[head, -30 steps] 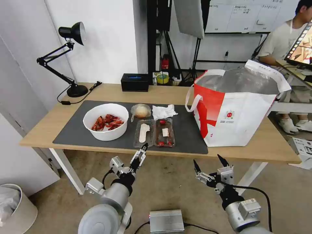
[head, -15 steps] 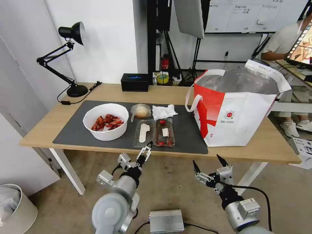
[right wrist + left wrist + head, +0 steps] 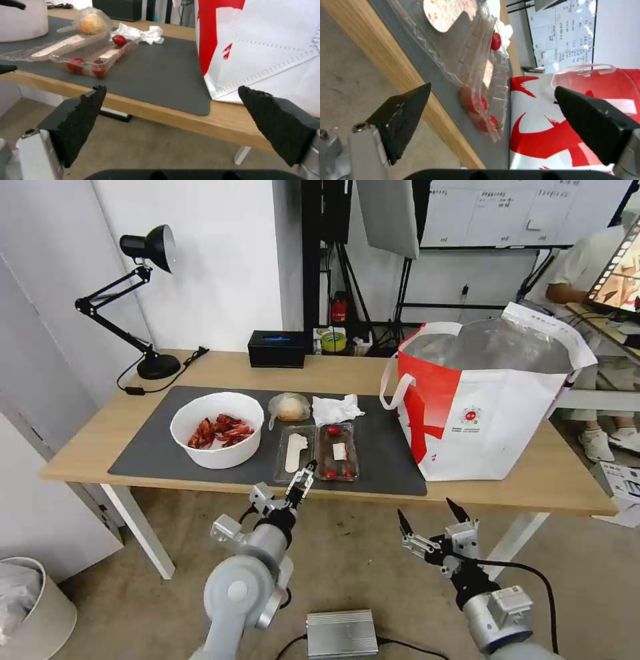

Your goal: Pick up the trash from the table and place it into the takeout bag.

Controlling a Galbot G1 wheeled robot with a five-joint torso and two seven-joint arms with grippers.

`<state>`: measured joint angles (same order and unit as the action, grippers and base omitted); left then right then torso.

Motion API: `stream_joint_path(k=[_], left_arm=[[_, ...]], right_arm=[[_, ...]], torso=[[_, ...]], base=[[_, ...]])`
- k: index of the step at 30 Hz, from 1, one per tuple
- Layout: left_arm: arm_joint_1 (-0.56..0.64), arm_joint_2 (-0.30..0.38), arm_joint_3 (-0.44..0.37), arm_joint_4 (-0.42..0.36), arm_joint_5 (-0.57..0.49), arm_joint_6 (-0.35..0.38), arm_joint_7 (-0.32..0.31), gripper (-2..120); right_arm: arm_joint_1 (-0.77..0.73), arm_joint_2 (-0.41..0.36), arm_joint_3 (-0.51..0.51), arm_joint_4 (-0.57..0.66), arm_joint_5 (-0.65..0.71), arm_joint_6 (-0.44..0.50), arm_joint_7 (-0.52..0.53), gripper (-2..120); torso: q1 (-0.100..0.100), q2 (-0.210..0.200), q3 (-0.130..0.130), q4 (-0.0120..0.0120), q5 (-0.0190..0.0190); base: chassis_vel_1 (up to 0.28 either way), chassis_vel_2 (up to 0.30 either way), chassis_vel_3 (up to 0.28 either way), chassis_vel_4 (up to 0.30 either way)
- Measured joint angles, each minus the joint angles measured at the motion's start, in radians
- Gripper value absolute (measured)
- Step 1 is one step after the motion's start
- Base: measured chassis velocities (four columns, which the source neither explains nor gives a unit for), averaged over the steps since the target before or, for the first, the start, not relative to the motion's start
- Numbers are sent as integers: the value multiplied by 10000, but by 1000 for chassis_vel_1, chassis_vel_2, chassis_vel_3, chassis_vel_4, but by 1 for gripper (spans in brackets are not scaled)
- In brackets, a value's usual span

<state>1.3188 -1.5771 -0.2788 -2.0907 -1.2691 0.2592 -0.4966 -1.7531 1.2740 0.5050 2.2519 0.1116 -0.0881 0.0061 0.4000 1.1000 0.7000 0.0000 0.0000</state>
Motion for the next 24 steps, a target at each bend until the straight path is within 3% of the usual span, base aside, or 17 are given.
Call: stream_joint_path(k=[24], left_arm=[[-516, -109, -180, 299, -125, -116, -671, 100]], right_arm=[[183, 120, -114, -306, -58, -3, 29, 100]], torso=[[0, 1, 0, 0, 0]], base=[[0, 0, 0, 0]])
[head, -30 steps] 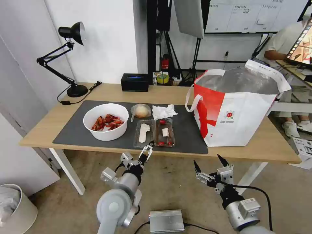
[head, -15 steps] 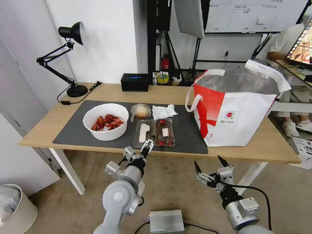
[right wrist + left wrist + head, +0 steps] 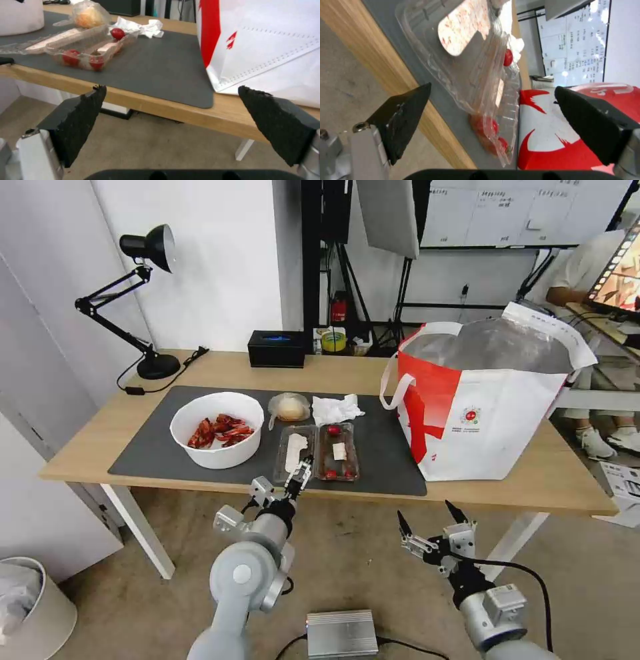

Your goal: Pick up the trash from the table and place it into the takeout bag.

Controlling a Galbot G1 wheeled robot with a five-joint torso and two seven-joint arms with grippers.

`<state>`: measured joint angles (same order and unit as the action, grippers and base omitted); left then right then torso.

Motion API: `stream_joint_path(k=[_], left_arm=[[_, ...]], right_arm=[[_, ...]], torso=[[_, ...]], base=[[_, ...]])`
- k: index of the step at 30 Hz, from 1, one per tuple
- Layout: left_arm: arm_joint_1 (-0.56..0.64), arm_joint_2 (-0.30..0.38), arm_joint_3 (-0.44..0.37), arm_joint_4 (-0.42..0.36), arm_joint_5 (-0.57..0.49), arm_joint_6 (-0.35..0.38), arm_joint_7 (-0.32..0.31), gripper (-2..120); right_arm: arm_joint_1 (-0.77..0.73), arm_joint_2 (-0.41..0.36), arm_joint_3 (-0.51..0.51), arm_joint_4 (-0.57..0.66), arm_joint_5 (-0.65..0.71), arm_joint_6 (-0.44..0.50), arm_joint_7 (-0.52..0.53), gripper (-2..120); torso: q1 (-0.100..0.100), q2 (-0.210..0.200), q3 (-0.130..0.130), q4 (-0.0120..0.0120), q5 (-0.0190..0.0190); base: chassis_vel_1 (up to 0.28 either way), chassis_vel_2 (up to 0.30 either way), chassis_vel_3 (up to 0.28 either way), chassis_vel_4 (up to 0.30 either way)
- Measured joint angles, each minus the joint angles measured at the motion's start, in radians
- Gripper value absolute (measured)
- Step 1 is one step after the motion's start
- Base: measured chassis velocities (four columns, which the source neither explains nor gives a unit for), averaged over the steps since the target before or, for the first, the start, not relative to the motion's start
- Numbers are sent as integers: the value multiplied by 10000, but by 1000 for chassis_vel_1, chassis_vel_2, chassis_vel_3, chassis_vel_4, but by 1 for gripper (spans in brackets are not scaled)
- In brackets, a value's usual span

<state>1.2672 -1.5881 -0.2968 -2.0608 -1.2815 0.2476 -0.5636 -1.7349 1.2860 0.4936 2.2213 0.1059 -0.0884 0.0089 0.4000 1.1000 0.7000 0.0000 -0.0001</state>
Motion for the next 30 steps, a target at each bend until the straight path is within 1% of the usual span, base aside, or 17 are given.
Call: stream_joint_path(k=[8, 20, 28, 30], left_arm=[[-179, 14, -120, 5, -14, 7, -202, 100], [-256, -44, -101, 91, -66, -18, -222, 100], [-292, -44, -157, 35, -112, -226, -122, 100], [-289, -43, -189, 7, -122, -365, 71, 100]], right_arm=[[98, 110, -192, -183, -132, 3, 4, 100], [146, 153, -251, -279, -188, 9, 22, 100], [147, 225, -306, -383, -259, 21, 25, 100], [147, 243, -321, -415, -276, 32, 25, 100]], torso=[[-1, 0, 0, 0, 0], [-1, 0, 0, 0, 0], [-1, 0, 0, 0, 0], [0, 0, 0, 0, 0]], base=[[0, 0, 0, 0], [0, 0, 0, 0], [0, 0, 0, 0], [0, 0, 0, 0]])
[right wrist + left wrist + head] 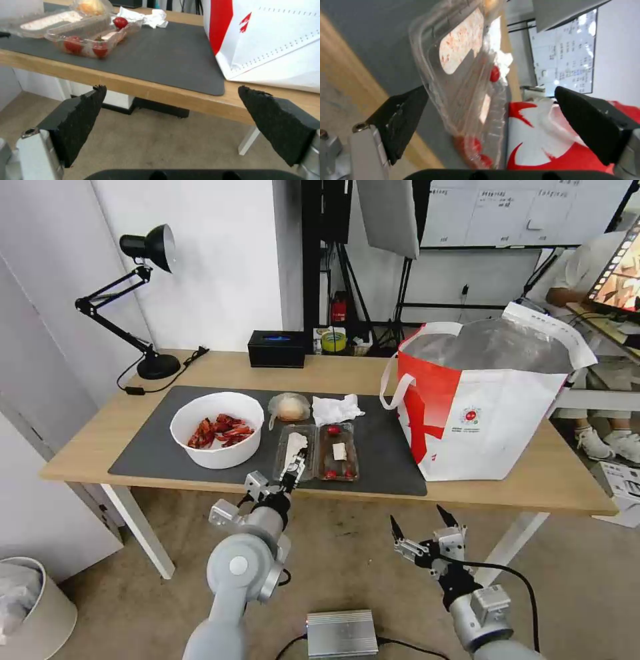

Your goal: Pick up the trash from the table and place it into the takeout bag.

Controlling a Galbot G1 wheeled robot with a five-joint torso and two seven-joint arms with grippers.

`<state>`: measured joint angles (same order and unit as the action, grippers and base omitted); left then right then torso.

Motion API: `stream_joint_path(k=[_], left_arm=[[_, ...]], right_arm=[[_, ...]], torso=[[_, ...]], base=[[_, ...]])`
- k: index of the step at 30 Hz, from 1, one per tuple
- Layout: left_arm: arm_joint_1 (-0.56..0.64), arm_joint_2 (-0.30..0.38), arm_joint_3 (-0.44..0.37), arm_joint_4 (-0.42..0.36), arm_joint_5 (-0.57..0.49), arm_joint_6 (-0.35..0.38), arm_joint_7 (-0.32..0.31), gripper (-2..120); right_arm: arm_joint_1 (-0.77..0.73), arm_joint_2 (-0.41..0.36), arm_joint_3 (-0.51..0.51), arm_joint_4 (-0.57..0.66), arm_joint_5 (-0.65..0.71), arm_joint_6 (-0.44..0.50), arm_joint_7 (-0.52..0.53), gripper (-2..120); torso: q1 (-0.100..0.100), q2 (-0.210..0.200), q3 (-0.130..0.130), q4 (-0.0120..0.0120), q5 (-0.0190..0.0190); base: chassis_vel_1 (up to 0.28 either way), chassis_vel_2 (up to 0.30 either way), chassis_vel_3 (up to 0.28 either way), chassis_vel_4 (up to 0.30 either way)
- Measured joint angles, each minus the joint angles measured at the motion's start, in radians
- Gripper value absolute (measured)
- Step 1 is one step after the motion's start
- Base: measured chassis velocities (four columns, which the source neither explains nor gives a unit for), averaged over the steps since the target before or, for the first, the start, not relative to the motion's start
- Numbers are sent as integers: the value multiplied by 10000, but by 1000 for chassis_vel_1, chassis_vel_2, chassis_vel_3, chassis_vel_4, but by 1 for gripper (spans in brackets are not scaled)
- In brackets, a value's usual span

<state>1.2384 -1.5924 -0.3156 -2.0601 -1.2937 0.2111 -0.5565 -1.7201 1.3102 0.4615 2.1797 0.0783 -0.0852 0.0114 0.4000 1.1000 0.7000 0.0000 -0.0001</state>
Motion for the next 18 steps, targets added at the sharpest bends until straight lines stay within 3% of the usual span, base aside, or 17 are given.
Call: stream_joint_path(k=[18], left_arm=[[119, 6, 90, -313, 18, -334, 1234, 100]], right_arm=[[87, 39, -151, -105, -17, 31, -2, 100]], torso=[[0, 0, 0, 0, 0]], base=[[0, 0, 0, 0]])
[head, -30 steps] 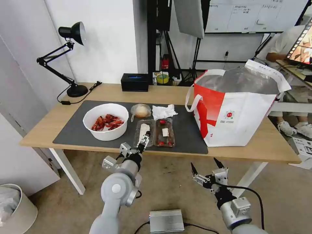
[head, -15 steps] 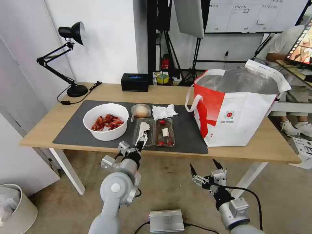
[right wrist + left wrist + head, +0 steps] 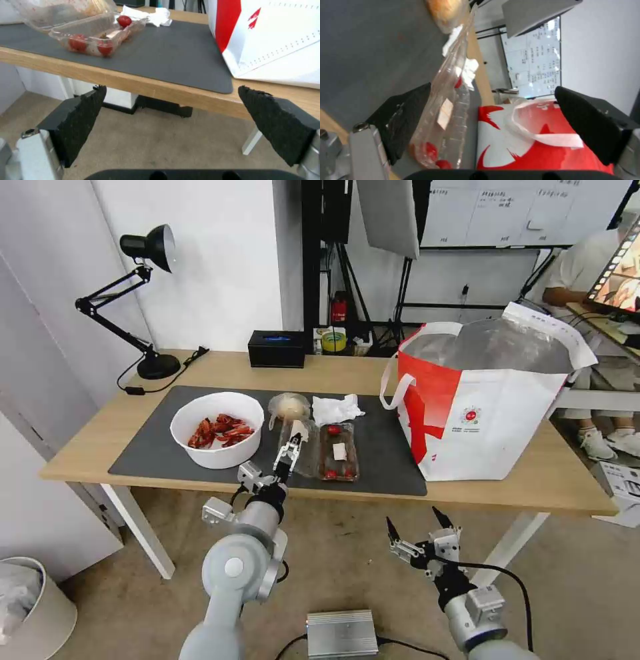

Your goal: Pick up the trash from the table and place it into the takeout bag.

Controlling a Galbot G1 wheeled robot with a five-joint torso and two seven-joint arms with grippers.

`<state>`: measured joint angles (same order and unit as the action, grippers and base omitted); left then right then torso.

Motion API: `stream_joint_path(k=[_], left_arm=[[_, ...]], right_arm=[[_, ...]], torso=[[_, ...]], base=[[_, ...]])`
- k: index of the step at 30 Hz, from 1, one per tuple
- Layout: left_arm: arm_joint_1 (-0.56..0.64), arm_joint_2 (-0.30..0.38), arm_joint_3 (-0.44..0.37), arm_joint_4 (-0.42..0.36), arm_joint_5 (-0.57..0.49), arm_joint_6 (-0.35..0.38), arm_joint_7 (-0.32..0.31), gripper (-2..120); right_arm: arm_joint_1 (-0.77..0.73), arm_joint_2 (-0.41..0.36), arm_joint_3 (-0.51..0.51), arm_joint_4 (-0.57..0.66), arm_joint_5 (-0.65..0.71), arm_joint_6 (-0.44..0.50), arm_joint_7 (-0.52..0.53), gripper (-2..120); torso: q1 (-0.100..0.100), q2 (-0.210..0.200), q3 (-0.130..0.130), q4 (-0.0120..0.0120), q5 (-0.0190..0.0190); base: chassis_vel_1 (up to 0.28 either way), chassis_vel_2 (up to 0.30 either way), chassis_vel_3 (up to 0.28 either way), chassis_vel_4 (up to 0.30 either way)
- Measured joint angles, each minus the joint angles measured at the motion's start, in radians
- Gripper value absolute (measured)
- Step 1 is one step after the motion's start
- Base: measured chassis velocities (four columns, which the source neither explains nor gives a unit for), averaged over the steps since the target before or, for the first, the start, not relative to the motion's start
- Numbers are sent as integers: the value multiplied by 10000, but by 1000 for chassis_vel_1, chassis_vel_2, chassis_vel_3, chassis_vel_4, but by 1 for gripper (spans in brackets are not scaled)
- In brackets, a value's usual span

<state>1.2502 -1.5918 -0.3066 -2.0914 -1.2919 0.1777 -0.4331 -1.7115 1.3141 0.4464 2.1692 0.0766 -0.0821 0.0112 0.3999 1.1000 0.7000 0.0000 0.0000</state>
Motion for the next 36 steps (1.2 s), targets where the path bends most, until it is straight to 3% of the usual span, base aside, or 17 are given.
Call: stream_joint_path(k=[21, 36], left_arm=[[-159, 49, 372, -120, -97, 5, 235, 100], [-305, 101, 1172, 110, 144, 151, 388, 100]], right_arm=[[-263, 90, 194, 424, 12, 36, -33, 100], [-559, 217, 409, 758, -8, 61, -39, 100]], torso=[[0, 0, 0, 0, 0], [1, 0, 0, -1, 0]], base=[[0, 0, 0, 0], [0, 0, 0, 0]])
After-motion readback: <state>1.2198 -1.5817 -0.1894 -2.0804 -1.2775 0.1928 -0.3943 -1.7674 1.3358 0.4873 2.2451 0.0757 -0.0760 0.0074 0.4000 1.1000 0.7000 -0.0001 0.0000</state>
